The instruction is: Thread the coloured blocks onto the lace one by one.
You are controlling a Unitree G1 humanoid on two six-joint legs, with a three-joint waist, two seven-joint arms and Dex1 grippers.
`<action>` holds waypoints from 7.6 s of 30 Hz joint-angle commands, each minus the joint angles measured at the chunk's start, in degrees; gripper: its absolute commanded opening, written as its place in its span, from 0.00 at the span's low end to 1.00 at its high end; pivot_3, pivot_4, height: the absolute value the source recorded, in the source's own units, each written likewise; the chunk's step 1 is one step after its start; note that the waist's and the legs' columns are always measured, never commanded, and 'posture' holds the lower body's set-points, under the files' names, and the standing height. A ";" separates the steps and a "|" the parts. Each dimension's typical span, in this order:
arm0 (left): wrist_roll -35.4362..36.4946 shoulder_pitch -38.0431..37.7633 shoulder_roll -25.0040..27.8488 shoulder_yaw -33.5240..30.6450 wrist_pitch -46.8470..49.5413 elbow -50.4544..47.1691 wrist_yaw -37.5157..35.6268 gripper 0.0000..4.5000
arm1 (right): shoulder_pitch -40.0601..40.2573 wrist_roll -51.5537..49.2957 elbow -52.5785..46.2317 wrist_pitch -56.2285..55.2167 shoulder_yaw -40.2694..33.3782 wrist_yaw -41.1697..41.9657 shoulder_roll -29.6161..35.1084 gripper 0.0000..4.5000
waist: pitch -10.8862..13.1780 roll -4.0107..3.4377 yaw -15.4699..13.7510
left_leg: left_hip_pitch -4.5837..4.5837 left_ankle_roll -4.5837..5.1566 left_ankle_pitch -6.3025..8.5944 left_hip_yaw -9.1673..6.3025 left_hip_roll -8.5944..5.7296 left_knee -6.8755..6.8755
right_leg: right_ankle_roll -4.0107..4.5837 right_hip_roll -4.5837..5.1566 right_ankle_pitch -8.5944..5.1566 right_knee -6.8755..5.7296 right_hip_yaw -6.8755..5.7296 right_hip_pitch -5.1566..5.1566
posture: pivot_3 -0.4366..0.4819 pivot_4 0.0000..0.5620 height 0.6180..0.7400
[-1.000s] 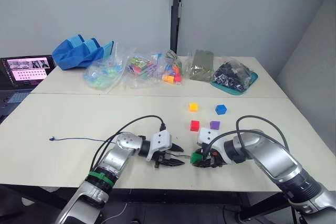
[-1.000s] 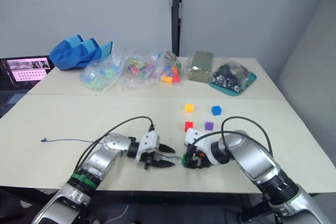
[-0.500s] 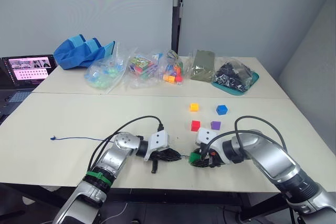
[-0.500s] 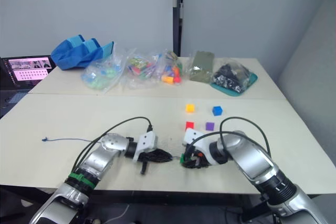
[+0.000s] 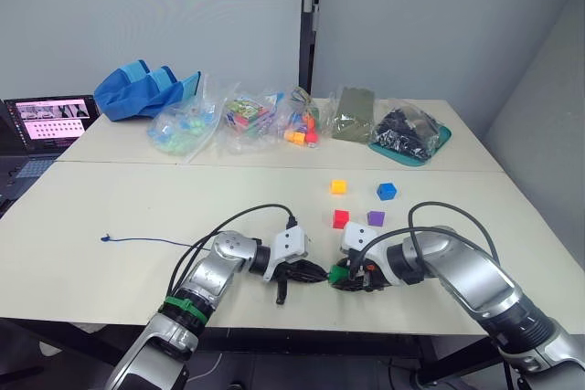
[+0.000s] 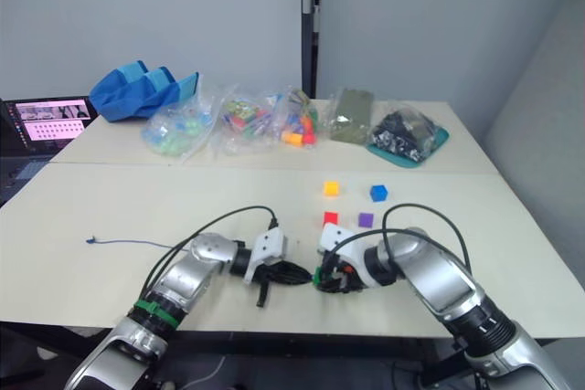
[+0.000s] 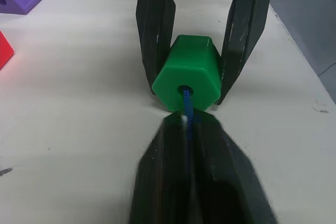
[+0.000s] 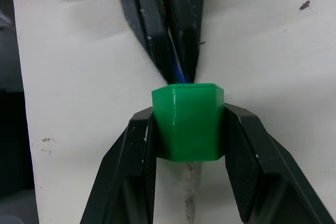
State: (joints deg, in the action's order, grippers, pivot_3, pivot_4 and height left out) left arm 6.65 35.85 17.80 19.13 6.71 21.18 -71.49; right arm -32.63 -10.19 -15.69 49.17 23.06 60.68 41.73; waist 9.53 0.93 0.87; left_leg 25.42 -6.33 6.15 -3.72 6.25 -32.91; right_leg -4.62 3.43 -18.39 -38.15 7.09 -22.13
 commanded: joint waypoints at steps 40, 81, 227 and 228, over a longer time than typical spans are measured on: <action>-4.38 10.26 -8.08 2.04 -23.27 21.06 -5.18 0.29 | 15.84 -1.97 -10.32 -8.92 -11.57 -9.91 8.90 1.00 | 0.01 0.01 -0.05 | 0.04 0.00 0.00 -0.01 -0.03 -0.01 | -0.02 0.02 0.00 0.04 0.01 0.00 | 0.48 0.27 1.00; 0.40 -11.08 37.95 -22.27 -24.73 22.93 0.05 0.29 | -1.97 3.58 14.50 -23.59 -1.89 1.50 -2.89 0.00 | 0.02 -0.02 2.84 | -0.22 -0.04 -0.02 0.05 0.08 0.23 | 0.07 -0.05 -0.07 -0.13 0.02 -0.02 | 0.48 0.27 1.00; 9.11 -6.57 0.51 -15.53 -7.71 3.45 -0.70 0.00 | -31.54 7.52 88.10 -46.40 -29.07 -35.00 -17.16 0.87 | -0.01 0.04 1.84 | -0.12 -0.09 -0.07 0.00 0.00 0.23 | 0.08 0.02 -0.07 -0.04 -0.02 0.03 | 0.48 0.27 1.00; 9.20 -6.79 0.76 -15.56 -7.56 3.12 -0.50 0.00 | -31.54 7.72 88.61 -46.83 -29.12 -35.25 -17.44 0.81 | 0.00 0.03 1.84 | -0.12 -0.09 -0.07 -0.01 0.00 0.23 | 0.08 0.02 -0.07 -0.05 -0.02 0.03 | 0.48 0.27 1.00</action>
State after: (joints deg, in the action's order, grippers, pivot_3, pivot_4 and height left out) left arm 14.71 29.04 18.18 4.33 -0.95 26.58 -72.45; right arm -62.69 -2.86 72.89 4.64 -5.26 26.00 24.05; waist 9.52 0.95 2.71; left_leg 25.31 -6.42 6.08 -3.72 6.24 -32.68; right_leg -4.54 3.44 -18.46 -38.22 7.07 -22.10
